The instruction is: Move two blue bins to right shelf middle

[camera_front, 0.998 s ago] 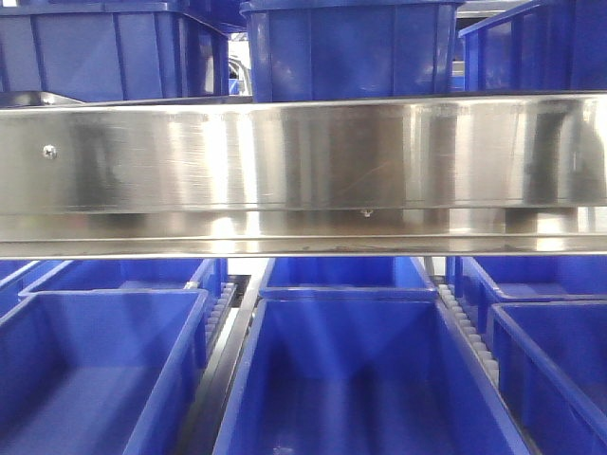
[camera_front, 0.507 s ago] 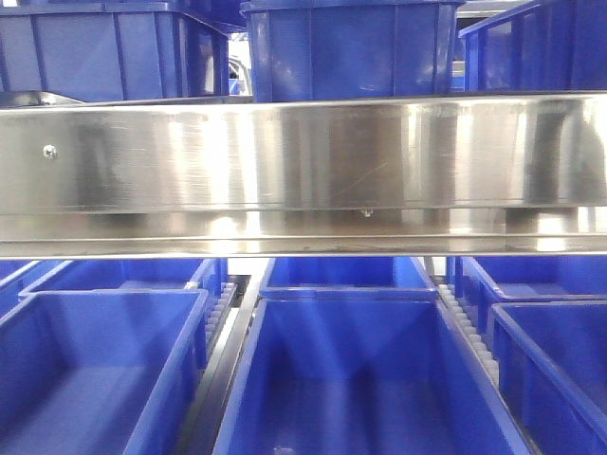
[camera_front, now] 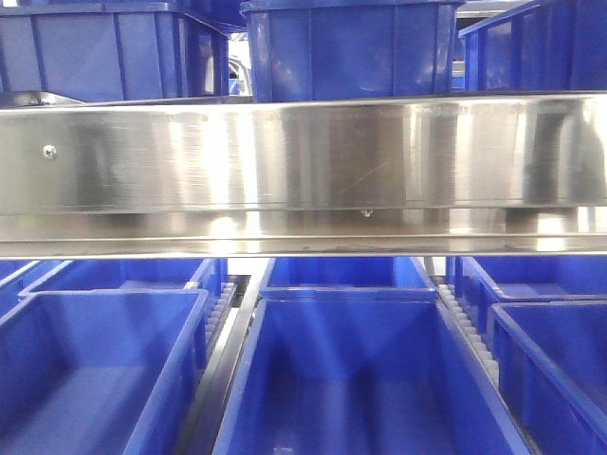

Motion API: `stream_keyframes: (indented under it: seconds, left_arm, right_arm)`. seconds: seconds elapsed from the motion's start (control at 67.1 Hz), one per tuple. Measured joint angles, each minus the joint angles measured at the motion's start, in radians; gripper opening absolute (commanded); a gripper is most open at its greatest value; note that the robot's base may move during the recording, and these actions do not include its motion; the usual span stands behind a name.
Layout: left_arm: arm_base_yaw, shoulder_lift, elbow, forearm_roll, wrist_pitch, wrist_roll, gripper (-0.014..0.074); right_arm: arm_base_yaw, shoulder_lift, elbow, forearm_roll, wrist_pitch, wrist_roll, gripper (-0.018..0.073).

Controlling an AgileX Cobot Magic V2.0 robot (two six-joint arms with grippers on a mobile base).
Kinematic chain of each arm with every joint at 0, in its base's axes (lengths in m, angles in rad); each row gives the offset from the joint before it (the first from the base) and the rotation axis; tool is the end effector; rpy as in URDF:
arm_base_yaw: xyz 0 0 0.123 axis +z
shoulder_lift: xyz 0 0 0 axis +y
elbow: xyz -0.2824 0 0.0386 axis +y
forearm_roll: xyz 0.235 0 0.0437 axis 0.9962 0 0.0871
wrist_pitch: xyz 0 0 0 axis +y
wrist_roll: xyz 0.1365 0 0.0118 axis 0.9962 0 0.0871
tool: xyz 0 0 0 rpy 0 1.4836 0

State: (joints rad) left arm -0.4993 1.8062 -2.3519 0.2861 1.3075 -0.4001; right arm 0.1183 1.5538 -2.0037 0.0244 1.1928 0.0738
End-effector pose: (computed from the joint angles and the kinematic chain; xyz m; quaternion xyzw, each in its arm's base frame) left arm 0.3562 -0.1517 0.4666 0.0181 0.8923 -0.0602 0.4471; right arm 0.3322 0.0426 0.4640 -0.0209 0.8968 0.0545 0.4385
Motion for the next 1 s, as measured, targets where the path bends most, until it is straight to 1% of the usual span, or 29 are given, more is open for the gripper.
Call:
stream_keyframes:
  seconds: [0.998]
  left_arm:
    - [0.000,0.000,-0.002,0.002,0.000,-0.002,-0.0111]
  right_arm:
    - [0.000,0.000,0.000,0.000,-0.006,0.000,-0.0167]
